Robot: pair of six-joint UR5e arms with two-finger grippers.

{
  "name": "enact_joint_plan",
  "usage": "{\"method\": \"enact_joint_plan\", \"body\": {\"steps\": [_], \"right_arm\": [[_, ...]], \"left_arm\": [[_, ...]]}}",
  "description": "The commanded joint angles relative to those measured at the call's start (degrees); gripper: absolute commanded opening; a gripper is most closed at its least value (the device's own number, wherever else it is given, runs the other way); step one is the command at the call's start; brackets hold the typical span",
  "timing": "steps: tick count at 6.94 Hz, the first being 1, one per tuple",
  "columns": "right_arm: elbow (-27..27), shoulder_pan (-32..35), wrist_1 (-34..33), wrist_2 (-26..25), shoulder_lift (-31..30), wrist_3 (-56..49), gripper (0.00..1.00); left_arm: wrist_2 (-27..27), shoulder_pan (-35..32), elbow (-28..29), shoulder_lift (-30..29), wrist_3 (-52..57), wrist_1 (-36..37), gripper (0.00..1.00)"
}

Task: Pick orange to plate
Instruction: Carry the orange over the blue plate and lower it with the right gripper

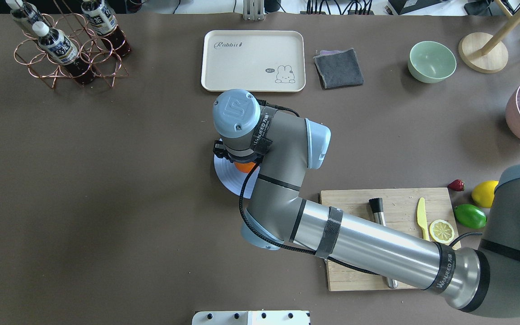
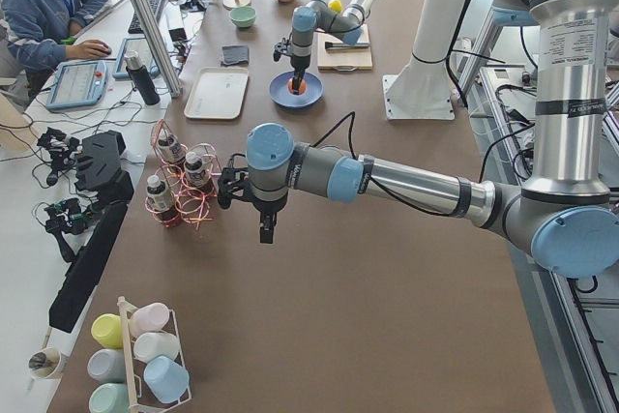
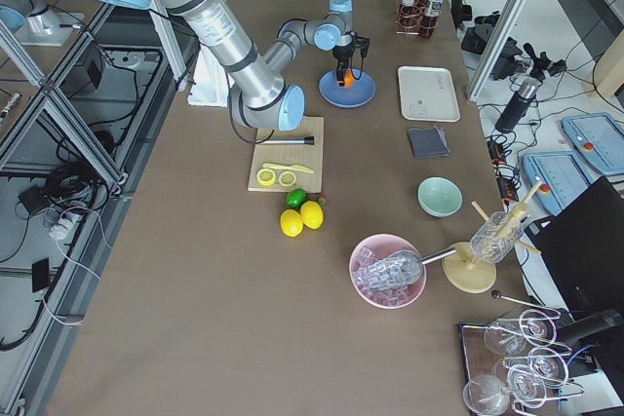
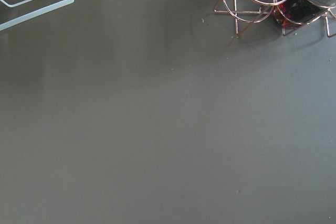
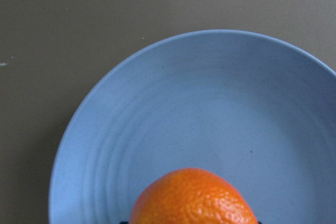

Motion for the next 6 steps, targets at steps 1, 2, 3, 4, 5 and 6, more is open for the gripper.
{"method": "enact_joint_plan", "body": {"steps": [1, 2, 3, 4, 5, 6], "right_arm": [[-0.26, -0.08, -0.07, -0.49, -0.18, -0.70, 0.00], [-0.26, -0.08, 0.01, -0.76, -0.71, -0.97, 0.00], [-0.26, -0.08, 0.10, -0.76, -0.80, -0.80, 0.19], [-0.26, -0.08, 0.89, -0.76, -0.97, -0.88, 0.99], [0.27, 0.09, 1.42, -0.76, -0.80, -1.06, 1.00], [1.66, 1.40, 1.77, 0.20, -0.62, -1.06, 1.00]], "left_arm": [[0.00, 0.02, -0.06, 0.07, 0.00, -0.09, 0.98], [0.00, -0.07, -0.06, 0.07, 0.00, 0.00, 0.98], [0.00, -0.07, -0.06, 0.07, 0.00, 0.00, 0.98], [0.09, -0.07, 0.03, 0.16, 0.00, 0.00, 0.98], [0.09, -0.07, 0.20, 0.07, 0.00, 0.08, 0.98], [0.18, 0.28, 0.90, -0.19, 0.09, 0.69, 0.98]]}}
